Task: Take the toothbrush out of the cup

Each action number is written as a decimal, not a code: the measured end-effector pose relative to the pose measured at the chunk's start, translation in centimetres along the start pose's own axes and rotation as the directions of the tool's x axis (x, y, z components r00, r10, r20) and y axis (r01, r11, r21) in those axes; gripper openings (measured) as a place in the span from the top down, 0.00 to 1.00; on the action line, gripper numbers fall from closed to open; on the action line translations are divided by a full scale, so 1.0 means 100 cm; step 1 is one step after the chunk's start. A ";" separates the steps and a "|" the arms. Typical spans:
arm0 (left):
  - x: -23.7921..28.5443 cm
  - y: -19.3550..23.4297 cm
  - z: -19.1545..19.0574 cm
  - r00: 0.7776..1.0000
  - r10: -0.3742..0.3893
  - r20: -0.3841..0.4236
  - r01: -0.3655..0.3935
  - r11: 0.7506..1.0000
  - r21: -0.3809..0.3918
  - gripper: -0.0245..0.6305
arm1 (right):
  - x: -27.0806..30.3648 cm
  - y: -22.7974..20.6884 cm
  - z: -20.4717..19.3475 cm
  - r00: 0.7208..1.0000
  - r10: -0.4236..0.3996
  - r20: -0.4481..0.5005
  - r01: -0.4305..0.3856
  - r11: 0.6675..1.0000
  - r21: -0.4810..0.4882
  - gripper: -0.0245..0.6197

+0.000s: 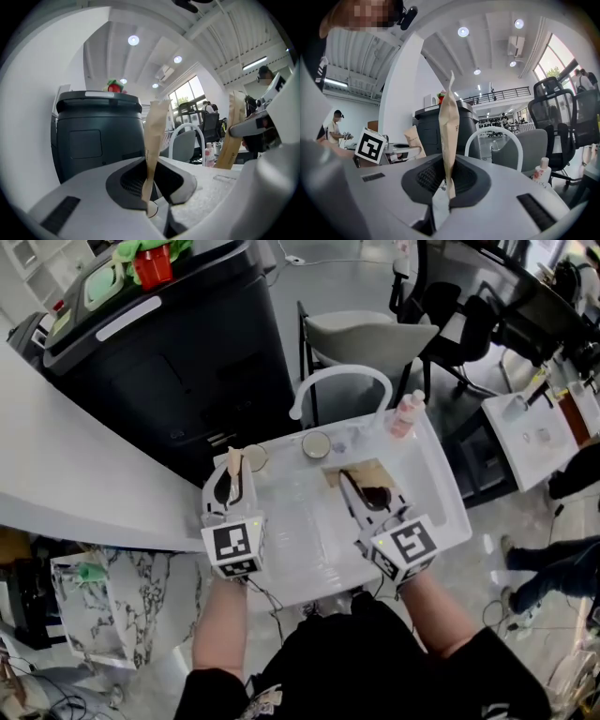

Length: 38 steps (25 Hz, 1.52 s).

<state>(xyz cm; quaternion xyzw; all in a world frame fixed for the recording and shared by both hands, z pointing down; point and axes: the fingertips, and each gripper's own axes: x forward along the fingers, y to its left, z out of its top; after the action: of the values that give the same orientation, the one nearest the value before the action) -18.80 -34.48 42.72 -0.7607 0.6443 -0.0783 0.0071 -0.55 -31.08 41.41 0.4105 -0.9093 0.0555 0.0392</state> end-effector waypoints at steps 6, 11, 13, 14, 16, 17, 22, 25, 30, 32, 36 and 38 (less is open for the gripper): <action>-0.051 0.011 0.046 0.997 0.025 0.076 -0.024 1.000 -0.003 0.91 | 0.003 0.014 0.015 1.000 0.010 0.015 -0.010 1.000 0.010 0.93; -0.094 0.015 0.064 0.993 0.061 0.098 -0.057 0.998 -0.037 0.91 | 0.006 0.025 0.026 0.996 0.046 0.078 -0.044 0.999 -0.033 0.93; -0.107 0.015 0.057 0.994 0.075 0.086 -0.070 0.996 -0.055 0.91 | 0.005 0.031 0.028 0.995 0.052 0.085 -0.049 0.998 -0.035 0.93; -0.113 0.014 0.050 0.994 0.080 0.074 -0.075 0.995 -0.069 0.91 | 0.005 0.034 0.028 0.995 0.054 0.086 -0.051 0.998 -0.035 0.93; -0.124 0.014 0.036 0.995 0.089 0.049 -0.083 0.991 -0.105 0.91 | 0.004 0.040 0.027 0.995 0.060 0.085 -0.057 0.998 -0.036 0.93; -0.128 0.013 0.029 0.995 0.089 0.037 -0.084 0.990 -0.118 0.91 | 0.004 0.044 0.025 0.995 0.064 0.082 -0.062 0.997 -0.035 0.93; -0.138 0.011 0.017 0.997 0.074 0.012 -0.072 0.987 -0.143 0.91 | 0.005 0.054 0.021 0.995 0.077 0.068 -0.075 0.997 -0.031 0.93; -0.140 0.014 0.020 0.997 0.080 0.021 -0.076 0.987 -0.141 0.91 | 0.006 0.058 0.022 0.995 0.076 0.069 -0.074 0.997 -0.034 0.93; -0.141 0.013 0.017 0.998 0.059 0.019 -0.056 0.988 -0.142 0.91 | 0.001 0.060 0.024 0.996 0.058 0.061 -0.055 0.998 -0.038 0.93; -0.141 0.013 0.016 0.999 0.040 0.019 -0.037 0.989 -0.143 0.91 | -0.001 0.061 0.022 0.998 0.041 0.056 -0.040 0.999 -0.031 0.93; -0.143 0.008 0.007 1.000 -0.015 0.009 0.016 0.989 -0.146 0.91 | -0.012 0.065 0.013 0.999 -0.006 0.038 0.007 1.000 -0.024 0.93; -0.144 0.001 -0.002 0.999 -0.052 -0.005 0.050 0.987 -0.152 0.91 | -0.021 0.068 0.005 0.999 -0.031 0.019 0.032 0.999 -0.022 0.93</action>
<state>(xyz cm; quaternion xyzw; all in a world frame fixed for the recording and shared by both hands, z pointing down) -21.22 -20.32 41.29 -0.7749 0.6288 -0.0324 -0.0557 -4.27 -25.10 40.24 0.4248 -0.9036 0.0408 0.0359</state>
